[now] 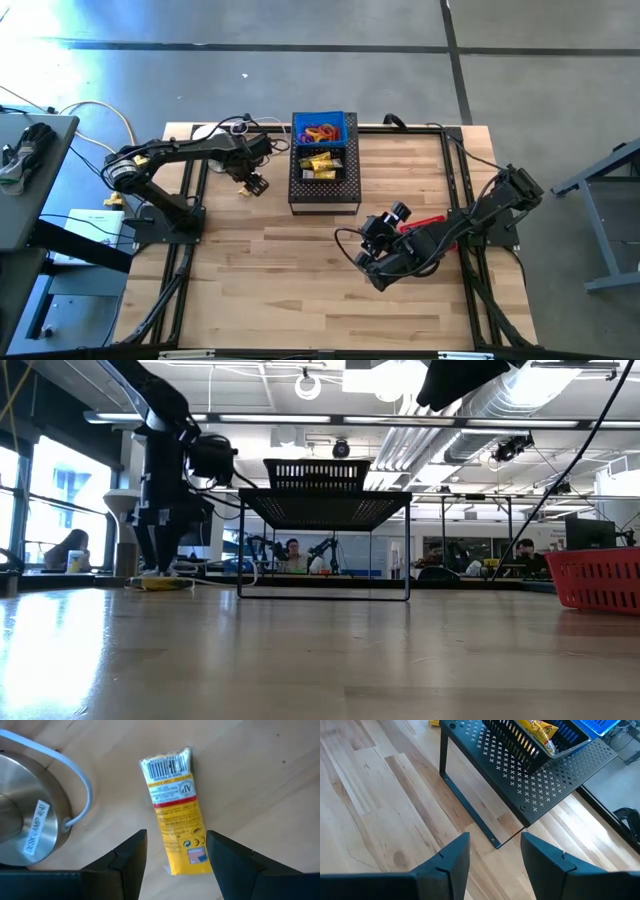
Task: Pick & Place Office Desk Supplies
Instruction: Put the yellow crayon box into the black bin on the shelf
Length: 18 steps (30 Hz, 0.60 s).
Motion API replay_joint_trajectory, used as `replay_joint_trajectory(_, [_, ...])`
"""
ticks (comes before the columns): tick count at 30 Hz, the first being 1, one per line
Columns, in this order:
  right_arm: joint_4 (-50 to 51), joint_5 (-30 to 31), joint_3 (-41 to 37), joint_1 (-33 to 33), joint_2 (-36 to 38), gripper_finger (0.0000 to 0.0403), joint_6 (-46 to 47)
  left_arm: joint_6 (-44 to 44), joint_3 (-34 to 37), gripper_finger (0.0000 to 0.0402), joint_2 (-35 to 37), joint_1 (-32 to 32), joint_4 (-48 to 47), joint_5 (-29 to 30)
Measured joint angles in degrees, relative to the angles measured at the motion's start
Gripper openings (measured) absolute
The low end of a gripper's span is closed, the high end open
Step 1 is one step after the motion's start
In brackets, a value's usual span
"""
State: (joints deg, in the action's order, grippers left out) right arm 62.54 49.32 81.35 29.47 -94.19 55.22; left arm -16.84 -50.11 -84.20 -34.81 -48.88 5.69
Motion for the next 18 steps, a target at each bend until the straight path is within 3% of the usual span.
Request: replay_joint_trajectory(18, [-0.07,0.01,0.00,0.00,0.00,0.0164,-1.16,0.48,1.58,0.0194,0.00,0.01,4.39,-2.53])
